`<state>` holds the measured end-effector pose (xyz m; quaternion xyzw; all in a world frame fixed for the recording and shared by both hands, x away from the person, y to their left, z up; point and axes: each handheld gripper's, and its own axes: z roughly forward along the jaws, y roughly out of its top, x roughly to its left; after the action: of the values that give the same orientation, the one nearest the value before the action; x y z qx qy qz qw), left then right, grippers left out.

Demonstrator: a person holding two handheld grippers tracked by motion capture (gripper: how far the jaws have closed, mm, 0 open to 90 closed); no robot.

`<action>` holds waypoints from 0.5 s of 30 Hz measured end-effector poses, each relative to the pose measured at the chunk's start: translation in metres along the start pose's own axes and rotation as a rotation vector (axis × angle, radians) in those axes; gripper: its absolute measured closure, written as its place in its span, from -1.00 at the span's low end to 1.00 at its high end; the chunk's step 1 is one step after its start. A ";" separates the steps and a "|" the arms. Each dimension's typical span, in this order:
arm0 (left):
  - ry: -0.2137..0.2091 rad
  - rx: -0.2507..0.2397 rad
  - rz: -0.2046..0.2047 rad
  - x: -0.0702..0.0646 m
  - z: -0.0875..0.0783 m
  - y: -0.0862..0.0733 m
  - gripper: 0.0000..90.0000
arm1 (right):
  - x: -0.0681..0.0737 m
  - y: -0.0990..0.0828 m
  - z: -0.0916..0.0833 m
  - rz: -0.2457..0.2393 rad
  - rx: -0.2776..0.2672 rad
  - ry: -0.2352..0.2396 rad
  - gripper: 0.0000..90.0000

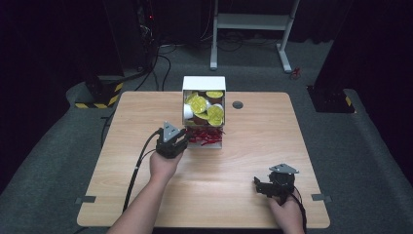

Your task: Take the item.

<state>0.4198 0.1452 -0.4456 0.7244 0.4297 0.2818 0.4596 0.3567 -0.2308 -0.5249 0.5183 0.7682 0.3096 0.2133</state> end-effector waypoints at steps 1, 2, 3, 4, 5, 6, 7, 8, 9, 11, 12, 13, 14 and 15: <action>0.006 0.008 -0.009 0.000 0.001 0.000 0.55 | 0.000 0.000 0.000 0.000 0.000 0.000 -0.83; 0.011 0.018 -0.013 0.000 0.003 0.000 0.53 | 0.000 0.000 0.000 0.000 0.000 0.000 -0.83; 0.011 0.024 -0.012 0.000 0.004 -0.001 0.53 | 0.000 0.000 0.000 0.000 0.000 0.000 -0.83; 0.007 0.033 -0.006 -0.001 0.005 -0.002 0.59 | 0.000 0.000 0.000 0.000 0.000 0.000 -0.83; 0.013 0.037 -0.003 -0.003 0.006 -0.002 0.64 | 0.000 0.000 0.000 0.000 0.000 0.000 -0.83; 0.011 0.038 0.001 -0.003 0.006 -0.003 0.68 | 0.000 0.000 0.000 0.000 0.000 0.000 -0.83; 0.008 0.038 0.001 -0.004 0.006 -0.003 0.74 | 0.000 0.000 0.000 -0.001 0.000 0.000 -0.83; 0.009 0.038 0.003 -0.004 0.006 -0.003 0.78 | 0.000 0.000 0.000 0.000 0.000 0.000 -0.83; 0.009 0.039 0.002 -0.004 0.005 -0.003 0.81 | 0.000 0.000 0.000 0.000 0.000 0.000 -0.83; 0.012 0.036 0.009 -0.004 0.004 -0.003 0.92 | 0.000 0.000 0.000 0.000 0.000 0.000 -0.83; 0.011 0.033 0.011 -0.003 0.003 -0.003 0.93 | 0.000 0.000 0.000 0.000 0.000 0.000 -0.83; 0.011 0.029 0.015 -0.004 0.002 -0.002 0.94 | 0.000 0.000 0.000 0.000 0.000 0.000 -0.83; 0.011 0.026 0.018 -0.004 0.001 -0.002 0.94 | 0.000 0.000 0.000 0.002 0.000 0.000 -0.83; 0.007 0.022 0.019 -0.004 0.000 -0.003 0.95 | 0.000 0.000 0.000 0.000 0.000 0.000 -0.83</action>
<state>0.4170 0.1426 -0.4481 0.7323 0.4274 0.2841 0.4475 0.3566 -0.2308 -0.5248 0.5183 0.7681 0.3095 0.2133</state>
